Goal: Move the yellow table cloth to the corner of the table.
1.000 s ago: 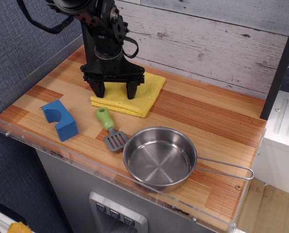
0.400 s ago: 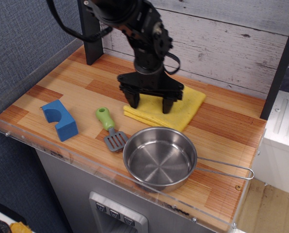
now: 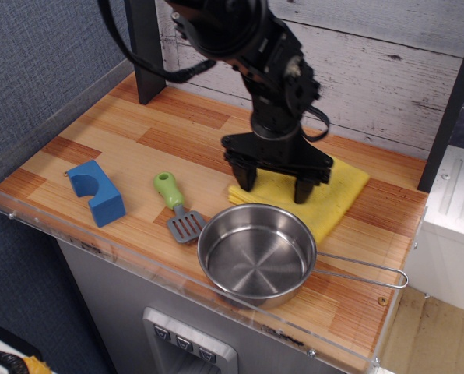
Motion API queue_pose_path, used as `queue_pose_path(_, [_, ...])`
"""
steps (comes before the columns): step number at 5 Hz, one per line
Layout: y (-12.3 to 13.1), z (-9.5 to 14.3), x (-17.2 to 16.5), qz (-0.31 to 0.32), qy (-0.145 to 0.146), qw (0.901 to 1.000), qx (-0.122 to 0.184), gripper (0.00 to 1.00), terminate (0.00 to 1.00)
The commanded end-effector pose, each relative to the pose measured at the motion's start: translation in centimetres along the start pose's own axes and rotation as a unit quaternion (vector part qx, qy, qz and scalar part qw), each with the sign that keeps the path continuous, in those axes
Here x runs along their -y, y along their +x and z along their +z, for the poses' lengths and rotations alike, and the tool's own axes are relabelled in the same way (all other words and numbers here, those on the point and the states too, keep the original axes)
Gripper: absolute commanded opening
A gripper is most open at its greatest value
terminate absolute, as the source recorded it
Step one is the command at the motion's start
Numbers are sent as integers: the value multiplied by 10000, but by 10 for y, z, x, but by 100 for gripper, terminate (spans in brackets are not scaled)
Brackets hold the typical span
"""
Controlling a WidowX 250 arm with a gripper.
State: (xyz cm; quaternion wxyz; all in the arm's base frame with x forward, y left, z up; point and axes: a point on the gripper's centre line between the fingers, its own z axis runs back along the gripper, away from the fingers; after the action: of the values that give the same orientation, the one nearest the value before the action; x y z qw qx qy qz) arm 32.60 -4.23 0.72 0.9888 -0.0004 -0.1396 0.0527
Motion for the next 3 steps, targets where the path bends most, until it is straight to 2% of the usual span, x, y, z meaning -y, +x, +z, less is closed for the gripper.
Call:
queue_pose_path(1, [-24, 0, 27, -341, -23, 9994, -108, 100, 0])
queue_pose_path(3, [-19, 7, 24, -269, -47, 9996, -2, 100, 0])
